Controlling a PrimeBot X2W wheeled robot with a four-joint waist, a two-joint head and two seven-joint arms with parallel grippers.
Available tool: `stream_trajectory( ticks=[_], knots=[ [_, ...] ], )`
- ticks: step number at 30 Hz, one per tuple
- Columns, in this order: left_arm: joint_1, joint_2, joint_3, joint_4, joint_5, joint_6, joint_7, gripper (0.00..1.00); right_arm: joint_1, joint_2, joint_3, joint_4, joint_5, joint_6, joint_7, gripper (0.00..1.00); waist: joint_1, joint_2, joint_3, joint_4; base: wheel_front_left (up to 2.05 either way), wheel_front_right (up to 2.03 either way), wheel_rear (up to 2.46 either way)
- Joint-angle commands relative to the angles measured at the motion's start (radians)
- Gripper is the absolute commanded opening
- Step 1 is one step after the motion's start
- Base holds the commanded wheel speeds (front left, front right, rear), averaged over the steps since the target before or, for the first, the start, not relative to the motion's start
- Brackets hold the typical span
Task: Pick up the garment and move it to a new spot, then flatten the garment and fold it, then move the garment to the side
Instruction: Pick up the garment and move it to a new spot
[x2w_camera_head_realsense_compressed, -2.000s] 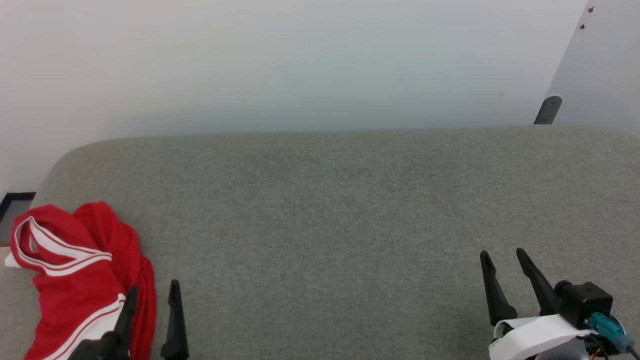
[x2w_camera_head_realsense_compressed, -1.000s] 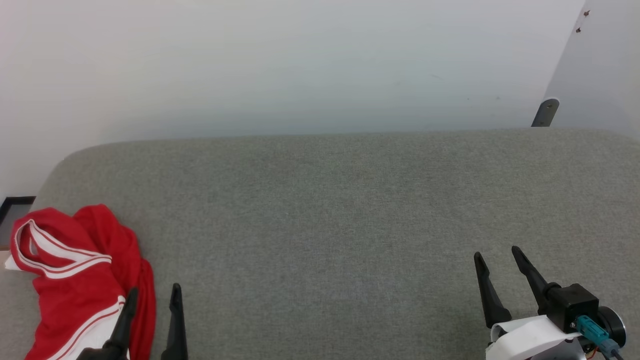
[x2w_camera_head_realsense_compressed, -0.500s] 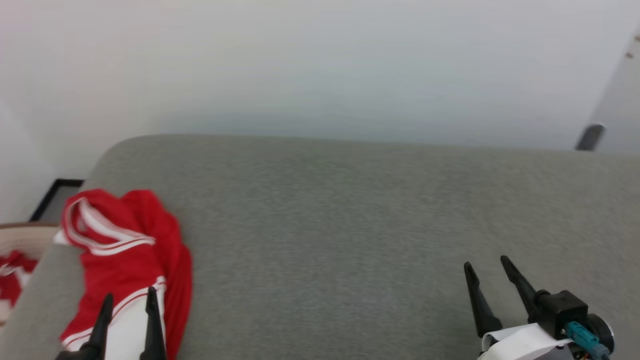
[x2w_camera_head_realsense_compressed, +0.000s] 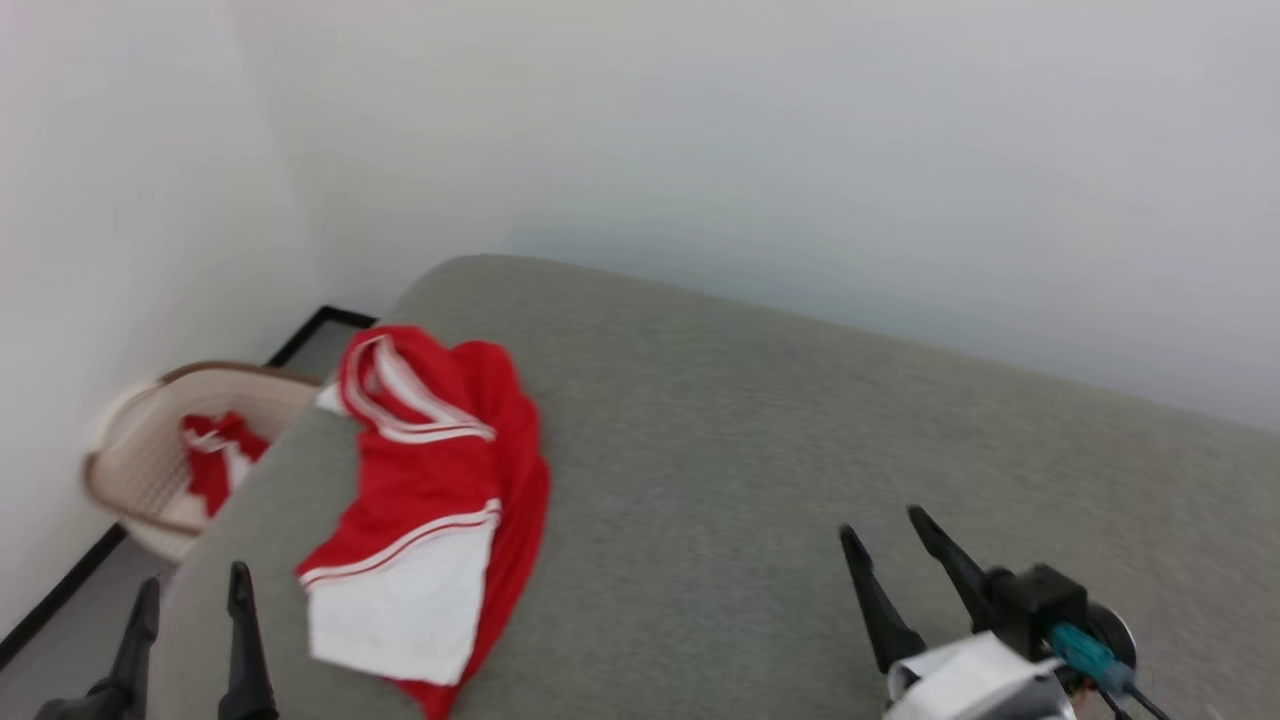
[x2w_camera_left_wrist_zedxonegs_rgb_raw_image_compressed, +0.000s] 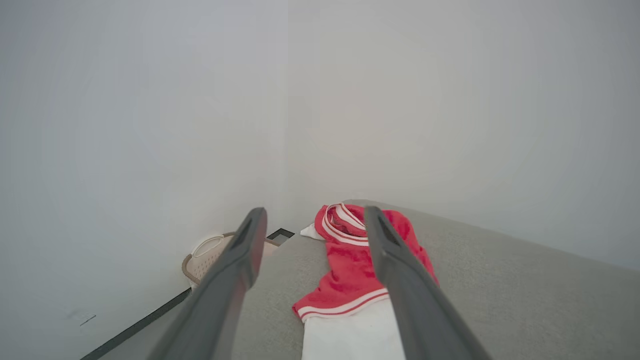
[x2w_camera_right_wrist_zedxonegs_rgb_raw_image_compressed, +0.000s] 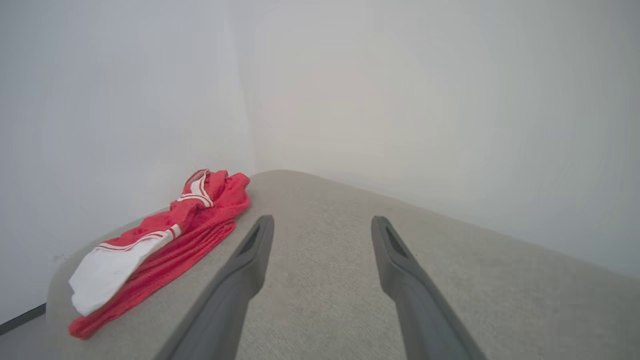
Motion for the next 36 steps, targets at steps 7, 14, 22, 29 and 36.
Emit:
stream_trajectory(
  ticks=[7, 14, 22, 29, 36],
  knots=[
    [0.007, -0.006, 0.004, -0.025, -0.021, 0.010, 0.011, 1.00, -0.069, -0.017, 0.044, 0.048, 0.028, 0.000, -0.006, 1.00, -0.0001, 0.0000, 0.016, 0.096, 0.00, 0.00, 0.00],
    [-0.076, 0.014, -0.031, -0.014, -0.078, -0.037, 0.113, 1.00, -0.079, -0.035, 0.038, 0.076, 0.046, 0.000, -0.011, 1.00, -0.0001, 0.0000, 0.032, 0.108, 0.00, 0.00, 0.00],
    [-0.299, 0.093, -0.069, 0.063, -0.176, -0.121, 0.328, 1.00, -0.068, -0.058, -0.013, 0.027, 0.013, 0.000, 0.009, 1.00, -0.0001, 0.0000, 0.107, 0.066, 0.00, 0.00, 0.00],
    [-0.513, 0.164, -0.048, 0.182, -0.312, -0.157, 0.480, 1.00, -0.116, -0.104, -0.048, -0.071, -0.016, 0.000, 0.059, 1.00, -0.0001, 0.0000, 0.260, -0.033, 0.00, 0.00, 0.00],
    [-0.675, 0.227, -0.050, 0.324, -0.419, -0.169, 0.651, 1.00, -0.147, -0.130, -0.079, -0.159, -0.030, 0.000, 0.093, 1.00, -0.0001, 0.0000, 0.392, -0.114, 0.00, 0.00, 0.00]
  ],
)
